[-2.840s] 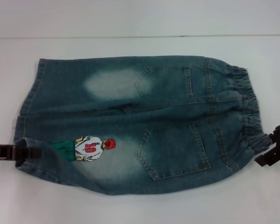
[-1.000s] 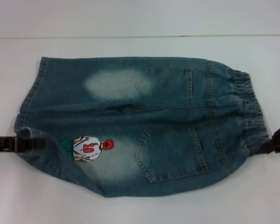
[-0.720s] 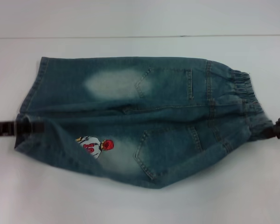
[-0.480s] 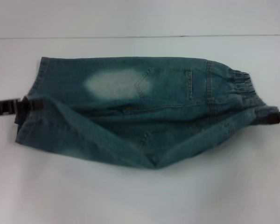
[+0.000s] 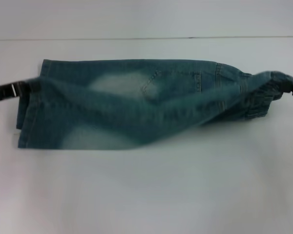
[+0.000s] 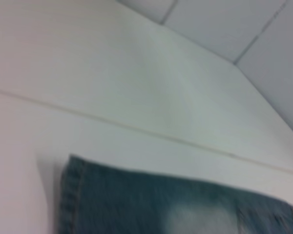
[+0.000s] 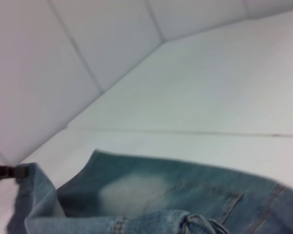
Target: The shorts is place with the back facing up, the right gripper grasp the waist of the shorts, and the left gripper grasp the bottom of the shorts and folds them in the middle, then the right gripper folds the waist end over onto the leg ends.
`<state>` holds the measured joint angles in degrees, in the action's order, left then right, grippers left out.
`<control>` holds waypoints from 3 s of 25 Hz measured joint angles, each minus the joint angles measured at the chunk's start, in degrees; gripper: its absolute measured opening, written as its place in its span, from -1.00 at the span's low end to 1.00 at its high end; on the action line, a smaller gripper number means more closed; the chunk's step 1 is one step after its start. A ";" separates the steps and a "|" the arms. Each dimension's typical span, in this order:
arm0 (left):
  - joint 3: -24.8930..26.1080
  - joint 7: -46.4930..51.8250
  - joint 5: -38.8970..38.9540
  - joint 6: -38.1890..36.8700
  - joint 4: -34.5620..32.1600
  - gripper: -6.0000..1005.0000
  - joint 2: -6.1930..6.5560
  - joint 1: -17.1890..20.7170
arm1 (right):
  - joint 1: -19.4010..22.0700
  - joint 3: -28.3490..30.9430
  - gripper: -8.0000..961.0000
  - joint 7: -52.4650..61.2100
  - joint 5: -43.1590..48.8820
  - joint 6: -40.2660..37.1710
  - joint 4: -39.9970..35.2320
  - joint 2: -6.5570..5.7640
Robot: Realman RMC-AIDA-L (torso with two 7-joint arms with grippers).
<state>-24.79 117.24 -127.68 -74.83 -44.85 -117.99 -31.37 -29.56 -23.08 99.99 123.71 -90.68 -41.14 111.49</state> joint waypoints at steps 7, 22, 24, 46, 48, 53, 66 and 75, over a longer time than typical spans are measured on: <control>-0.04 -2.28 5.24 9.03 1.78 -0.98 -0.18 -1.60 | -1.27 -0.37 -0.87 -1.76 -1.96 11.70 5.04 0.68; -0.26 -7.30 6.49 21.08 4.87 -0.98 -1.42 -5.69 | -8.97 -2.57 -0.76 -7.30 -2.19 30.52 11.70 2.77; -0.25 -7.68 6.49 21.99 5.03 -0.98 -1.52 -5.72 | -10.17 -2.90 -0.74 -8.47 -2.22 33.05 12.33 3.27; -0.96 -14.54 8.01 29.77 7.42 -0.71 -3.61 -5.66 | -11.70 -7.25 -0.57 -6.94 -1.90 41.36 15.30 3.91; -0.96 -14.59 8.05 29.77 7.34 -0.69 -3.62 -5.39 | -11.58 -7.25 -0.48 -6.81 -1.97 41.21 15.28 3.90; -0.96 -15.04 8.08 28.91 7.28 -0.38 -3.59 -4.53 | -11.41 -7.25 -0.06 -6.05 -2.17 39.04 14.55 3.66; -0.70 -27.09 18.00 -5.58 3.61 0.84 -2.71 4.04 | -6.40 -6.87 0.88 8.30 -2.23 15.86 -0.20 0.19; -1.86 -29.65 8.94 -27.08 0.61 0.89 -2.76 5.99 | -5.33 -9.42 0.98 20.81 2.05 2.27 -7.98 -3.86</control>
<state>-26.65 87.59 -118.73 -101.90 -44.24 -120.75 -25.38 -34.89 -32.50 120.80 125.76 -88.42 -49.12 107.63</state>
